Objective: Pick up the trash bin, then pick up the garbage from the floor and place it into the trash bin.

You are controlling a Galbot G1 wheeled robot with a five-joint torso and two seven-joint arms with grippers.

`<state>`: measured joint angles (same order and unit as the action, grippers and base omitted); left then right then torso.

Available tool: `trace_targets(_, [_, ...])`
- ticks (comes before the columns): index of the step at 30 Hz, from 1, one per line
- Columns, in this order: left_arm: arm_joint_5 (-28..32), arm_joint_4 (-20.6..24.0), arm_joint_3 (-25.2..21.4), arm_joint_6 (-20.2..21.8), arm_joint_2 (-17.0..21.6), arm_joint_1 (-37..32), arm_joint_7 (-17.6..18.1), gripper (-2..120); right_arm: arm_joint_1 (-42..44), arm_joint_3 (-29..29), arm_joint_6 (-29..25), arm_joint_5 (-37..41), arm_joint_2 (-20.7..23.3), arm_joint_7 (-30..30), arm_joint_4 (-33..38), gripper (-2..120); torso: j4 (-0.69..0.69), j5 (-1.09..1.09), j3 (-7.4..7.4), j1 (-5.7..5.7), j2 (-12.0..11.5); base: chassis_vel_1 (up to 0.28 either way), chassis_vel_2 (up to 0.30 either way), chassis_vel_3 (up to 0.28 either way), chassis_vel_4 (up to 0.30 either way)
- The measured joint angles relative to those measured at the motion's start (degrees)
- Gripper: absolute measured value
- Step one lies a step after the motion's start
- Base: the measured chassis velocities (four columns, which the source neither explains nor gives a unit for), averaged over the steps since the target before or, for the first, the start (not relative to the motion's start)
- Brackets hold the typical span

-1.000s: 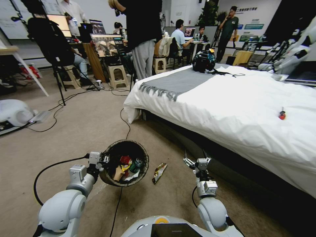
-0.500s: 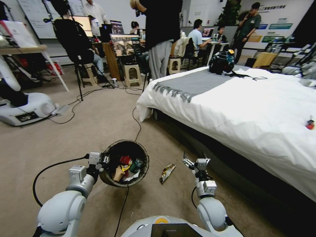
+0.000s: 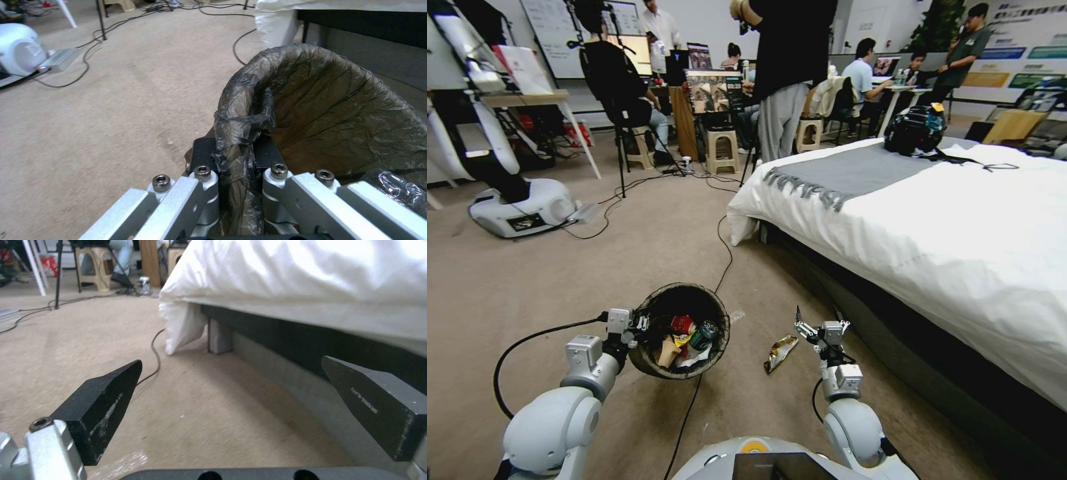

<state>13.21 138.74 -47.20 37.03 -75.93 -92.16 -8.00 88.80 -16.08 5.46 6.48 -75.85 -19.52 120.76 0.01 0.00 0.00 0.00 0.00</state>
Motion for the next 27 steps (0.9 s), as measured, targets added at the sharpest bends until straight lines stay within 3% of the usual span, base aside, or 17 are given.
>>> trace_targets(6, [0.7,0.1,-0.2,-0.6,-0.2,-0.4,0.4,6,-4.4,2.6,6.3,7.8,1.7,-3.8,-2.6,100,-0.02,0.00,0.00,0.00,0.0,0.000,0.000,0.000,0.000])
trace_targets(14, [0.9,0.5,-0.3,-0.6,-0.2,-0.5,0.5,6,-11.6,5.2,12.4,20.8,2.9,-3.1,-10.9,100,-0.01,0.00,0.00,0.00,0.0,0.000,0.000,0.000,0.000])
trace_targets(20, [1.3,0.5,-0.2,-0.6,0.2,-0.2,0.6,6,-14.7,5.9,13.6,23.1,1.8,-2.2,-17.3,100,-0.02,0.00,0.00,0.00,0.0,0.000,0.000,0.000,0.000])
trace_targets(27, [1.8,-0.1,-0.3,-0.6,1.0,0.2,0.5,6,-21.7,7.4,14.4,26.4,0.2,-3.1,-29.5,100,0.00,0.00,0.00,0.00,0.0,0.000,0.000,0.000,0.000])
